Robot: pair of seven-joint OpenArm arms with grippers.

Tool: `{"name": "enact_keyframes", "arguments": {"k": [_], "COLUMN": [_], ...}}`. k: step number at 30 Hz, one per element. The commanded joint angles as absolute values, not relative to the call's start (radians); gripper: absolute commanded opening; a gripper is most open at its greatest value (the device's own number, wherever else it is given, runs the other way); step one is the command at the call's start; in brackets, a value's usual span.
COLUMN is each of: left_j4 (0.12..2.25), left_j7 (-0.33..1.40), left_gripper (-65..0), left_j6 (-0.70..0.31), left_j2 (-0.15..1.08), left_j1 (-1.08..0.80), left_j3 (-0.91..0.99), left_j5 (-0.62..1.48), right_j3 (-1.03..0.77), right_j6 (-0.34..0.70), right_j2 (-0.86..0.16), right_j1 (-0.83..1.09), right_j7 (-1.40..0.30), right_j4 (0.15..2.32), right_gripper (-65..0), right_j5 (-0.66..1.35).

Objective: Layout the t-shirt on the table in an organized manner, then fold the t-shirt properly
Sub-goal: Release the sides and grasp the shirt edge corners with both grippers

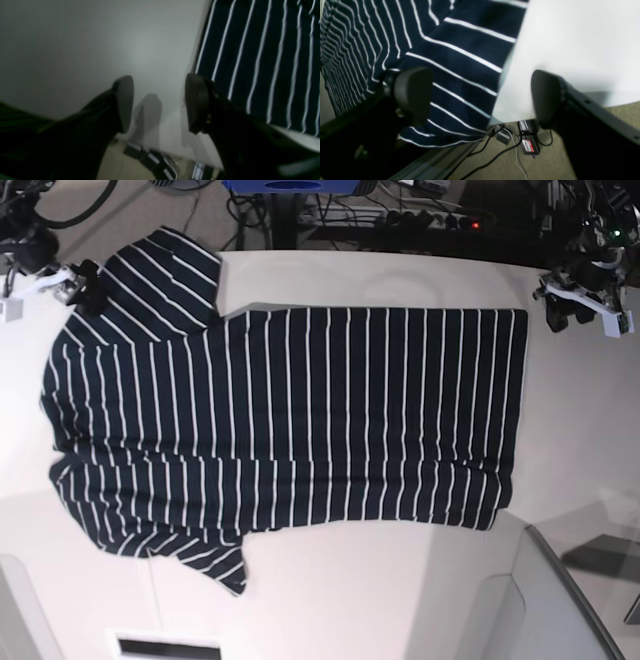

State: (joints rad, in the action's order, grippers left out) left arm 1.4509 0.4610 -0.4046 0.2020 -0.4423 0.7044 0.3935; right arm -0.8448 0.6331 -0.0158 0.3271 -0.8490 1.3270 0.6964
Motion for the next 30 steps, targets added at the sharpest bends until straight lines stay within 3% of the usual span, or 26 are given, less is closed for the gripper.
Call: {"name": "enact_keyframes", "arguments": {"k": [1,10,13,15,16,20,21,30], "left_j4": [1.463,1.376,1.374,1.374,1.374,1.34,1.323,1.282], "left_j7": [0.438,0.437,0.437,0.437,0.437,0.437,0.437,0.435], "left_gripper": [-32.7,-32.1,-32.1,-32.1,-31.9,-31.9,-31.9,-31.9], "left_j6": [-0.407,-0.409,-0.467,-0.533,-0.561,-0.579,-0.581,-0.581], "left_j2": [0.217,0.22,0.219,0.217,0.216,0.214,0.214,0.213], "left_j1": [-0.444,-0.446,-0.446,-0.446,-0.446,-0.44,-0.437,-0.435], "left_j3": [0.71,0.711,0.711,0.711,0.711,0.711,0.711,0.713], "left_j5": [0.404,0.404,0.404,0.404,0.404,0.404,0.406,0.406], "right_j3": [-0.845,-0.702,-0.707,-0.705,-0.7,-0.697,-0.697,-0.696], "right_j6": [0.647,0.665,0.665,0.665,0.665,0.664,0.661,0.664], "right_j2": [-0.018,-0.013,-0.007,-0.007,-0.007,-0.007,-0.012,-0.036], "right_j1": [0.334,0.367,0.367,0.367,0.367,0.364,0.363,0.361], "right_j7": [-0.883,-0.874,-0.874,-0.874,-0.874,-0.881,-0.881,-0.874], "right_j4": [1.326,1.326,1.326,1.326,1.326,1.31,1.291,1.225], "right_gripper": [-12.9,-13.5,-13.8,-19.4,-25.5,-61.1,-65.0,-64.8], "right_j5": [0.673,0.677,0.676,0.676,0.676,0.674,0.674,0.674]}}
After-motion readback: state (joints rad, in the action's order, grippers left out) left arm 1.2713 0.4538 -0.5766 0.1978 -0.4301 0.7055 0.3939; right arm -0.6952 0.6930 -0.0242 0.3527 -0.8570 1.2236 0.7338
